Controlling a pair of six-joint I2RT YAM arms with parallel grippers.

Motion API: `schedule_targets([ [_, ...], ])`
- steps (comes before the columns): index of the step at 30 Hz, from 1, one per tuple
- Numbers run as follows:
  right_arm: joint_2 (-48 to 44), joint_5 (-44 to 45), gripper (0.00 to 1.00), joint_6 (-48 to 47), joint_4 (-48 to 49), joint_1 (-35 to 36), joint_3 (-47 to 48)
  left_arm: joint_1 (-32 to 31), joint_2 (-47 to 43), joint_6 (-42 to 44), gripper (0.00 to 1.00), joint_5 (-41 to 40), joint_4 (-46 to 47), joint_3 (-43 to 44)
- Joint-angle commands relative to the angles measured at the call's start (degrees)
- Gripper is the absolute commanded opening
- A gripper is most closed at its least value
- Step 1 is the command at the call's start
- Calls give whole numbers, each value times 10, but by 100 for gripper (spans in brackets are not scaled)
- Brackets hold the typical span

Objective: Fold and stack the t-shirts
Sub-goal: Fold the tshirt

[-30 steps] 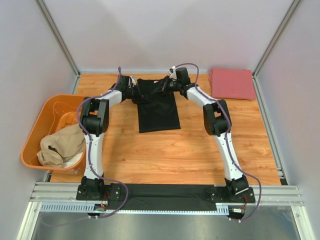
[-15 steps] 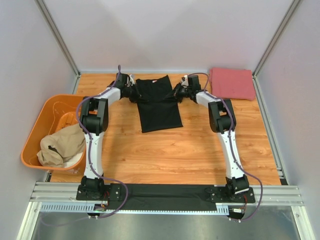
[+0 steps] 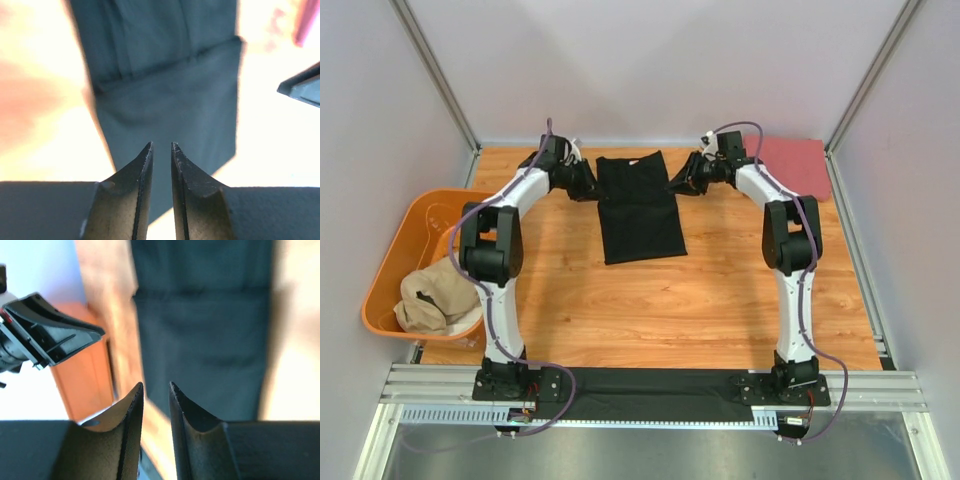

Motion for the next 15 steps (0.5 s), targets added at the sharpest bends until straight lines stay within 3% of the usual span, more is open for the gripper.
schedule_targets([
  [1, -71, -30, 29, -34, -7, 29, -72, -28, -78, -15, 26, 37, 37, -92],
  [5, -96, -67, 28, -3, 40, 49, -163, -65, -105, -81, 22, 83, 123, -206],
  [9, -107, -85, 27, 32, 128, 54, -256, -81, -104, -103, 21, 94, 155, -254],
  [15, -96, -75, 25, -30, 110, 50, -342, -80, -104, -90, 20, 62, 163, -324],
])
